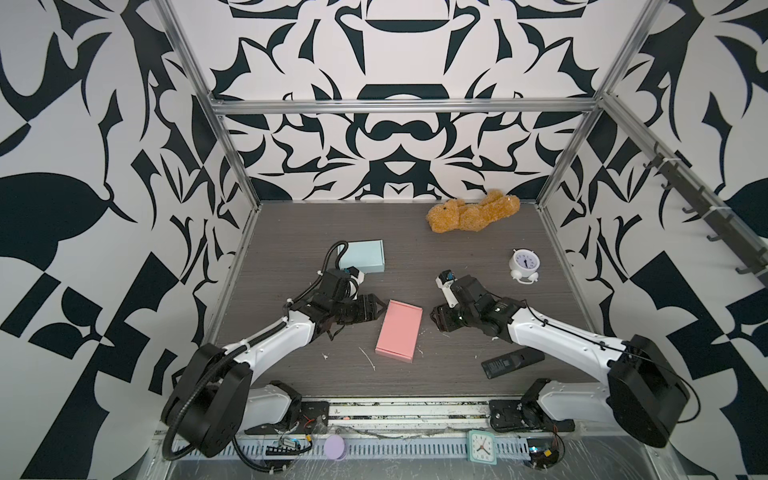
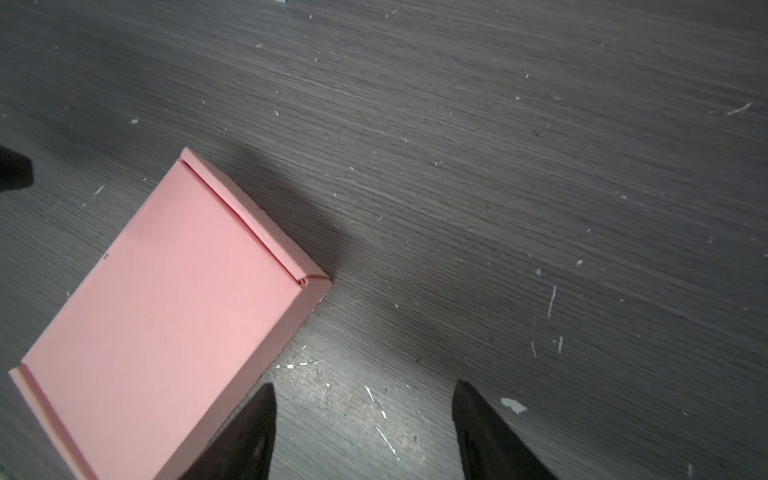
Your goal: Fold the paper box
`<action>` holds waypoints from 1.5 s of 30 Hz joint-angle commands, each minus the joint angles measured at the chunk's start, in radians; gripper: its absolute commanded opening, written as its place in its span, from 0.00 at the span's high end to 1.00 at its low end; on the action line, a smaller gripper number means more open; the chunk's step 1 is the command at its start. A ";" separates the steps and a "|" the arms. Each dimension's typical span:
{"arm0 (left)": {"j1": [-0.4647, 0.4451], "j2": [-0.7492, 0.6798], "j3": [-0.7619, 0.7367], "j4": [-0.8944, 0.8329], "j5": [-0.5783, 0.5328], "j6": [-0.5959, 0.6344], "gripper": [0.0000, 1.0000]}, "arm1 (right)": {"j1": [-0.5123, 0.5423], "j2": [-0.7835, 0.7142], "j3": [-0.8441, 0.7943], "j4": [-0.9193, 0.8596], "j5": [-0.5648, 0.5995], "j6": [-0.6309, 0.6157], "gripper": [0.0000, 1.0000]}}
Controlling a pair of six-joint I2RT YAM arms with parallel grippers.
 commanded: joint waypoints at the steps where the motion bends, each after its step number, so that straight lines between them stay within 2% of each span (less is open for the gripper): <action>1: -0.022 -0.082 -0.027 -0.092 -0.006 -0.011 0.23 | -0.006 -0.004 0.079 -0.051 -0.006 -0.054 0.28; 8: -0.082 -0.222 -0.052 -0.220 -0.023 -0.026 0.18 | -0.014 0.073 0.182 -0.075 -0.104 -0.088 0.21; 13: -0.130 -0.291 -0.067 -0.275 -0.021 -0.032 0.16 | -0.019 0.121 0.246 -0.078 -0.139 -0.106 0.16; 14: -0.141 -0.305 -0.067 -0.289 -0.022 -0.032 0.12 | -0.020 0.129 0.257 -0.079 -0.143 -0.110 0.14; 18: -0.189 -0.354 -0.071 -0.321 -0.020 -0.026 0.10 | -0.025 0.162 0.300 -0.078 -0.170 -0.117 0.10; 27: -0.244 -0.413 -0.098 -0.347 0.011 -0.007 0.07 | -0.039 0.271 0.395 -0.087 -0.288 -0.128 0.08; 36: -0.248 -0.378 -0.143 -0.258 0.100 -0.010 0.07 | -0.040 0.377 0.438 -0.080 -0.381 -0.131 0.08; 45: -0.298 -0.219 -0.136 -0.114 0.069 -0.023 0.07 | -0.039 0.481 0.476 -0.076 -0.442 -0.138 0.08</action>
